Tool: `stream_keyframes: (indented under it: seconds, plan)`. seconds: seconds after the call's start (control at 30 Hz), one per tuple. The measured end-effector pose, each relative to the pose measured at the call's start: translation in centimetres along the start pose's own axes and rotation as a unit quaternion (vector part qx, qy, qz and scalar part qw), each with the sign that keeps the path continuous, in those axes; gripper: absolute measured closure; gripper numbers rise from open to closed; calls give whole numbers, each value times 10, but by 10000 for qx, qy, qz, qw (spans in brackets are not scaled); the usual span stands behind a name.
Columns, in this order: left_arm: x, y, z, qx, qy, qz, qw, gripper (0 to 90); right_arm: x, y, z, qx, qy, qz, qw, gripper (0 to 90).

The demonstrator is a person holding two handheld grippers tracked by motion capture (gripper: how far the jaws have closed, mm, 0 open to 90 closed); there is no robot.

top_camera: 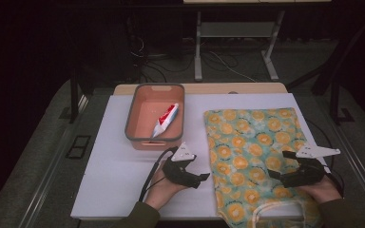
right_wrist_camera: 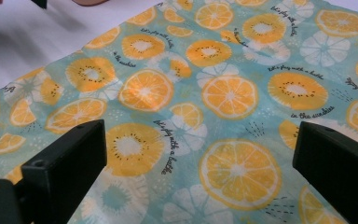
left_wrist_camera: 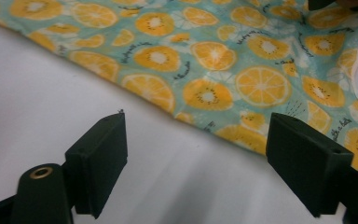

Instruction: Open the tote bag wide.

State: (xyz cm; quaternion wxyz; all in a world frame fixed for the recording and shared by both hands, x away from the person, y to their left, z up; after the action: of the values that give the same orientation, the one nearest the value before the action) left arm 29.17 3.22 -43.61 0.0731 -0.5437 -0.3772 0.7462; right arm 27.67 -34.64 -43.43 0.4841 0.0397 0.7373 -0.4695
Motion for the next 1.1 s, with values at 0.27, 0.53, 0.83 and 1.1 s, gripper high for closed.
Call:
stream_keyframes:
  seconds: [0.27, 0.53, 0.83, 1.1]
  plan:
    - [-7, 27, 10, 137, 54, -189, 9997, 244, 0, 0, 0, -8, -4, 7, 10000, 27]
    - [-5, 48, 20, 182, 336, -536, 9978, 359, 0, -1, 0, -24, 5, 24, 10000, 26]
    - [-4, 51, 29, 55, 798, -574, 9951, 759, 0, 0, 0, -34, 1, 17, 10000, 27]
    - [-6, 53, 31, 98, 750, -559, 9956, 900, 0, -1, 0, -33, 6, 17, 10000, 27]
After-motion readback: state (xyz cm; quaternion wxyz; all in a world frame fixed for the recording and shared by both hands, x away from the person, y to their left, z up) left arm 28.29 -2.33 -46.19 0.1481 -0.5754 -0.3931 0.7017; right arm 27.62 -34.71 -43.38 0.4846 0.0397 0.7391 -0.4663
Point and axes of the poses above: each handheld gripper's, and its own axes: y roughly forward along the jaws, x roughly out of its underside, z roughly to its right, the point moved 1 cm from there along y, roughly forward along the jaws, and after that the axes turned 5 degrees about -z, right-handed, at the moved point
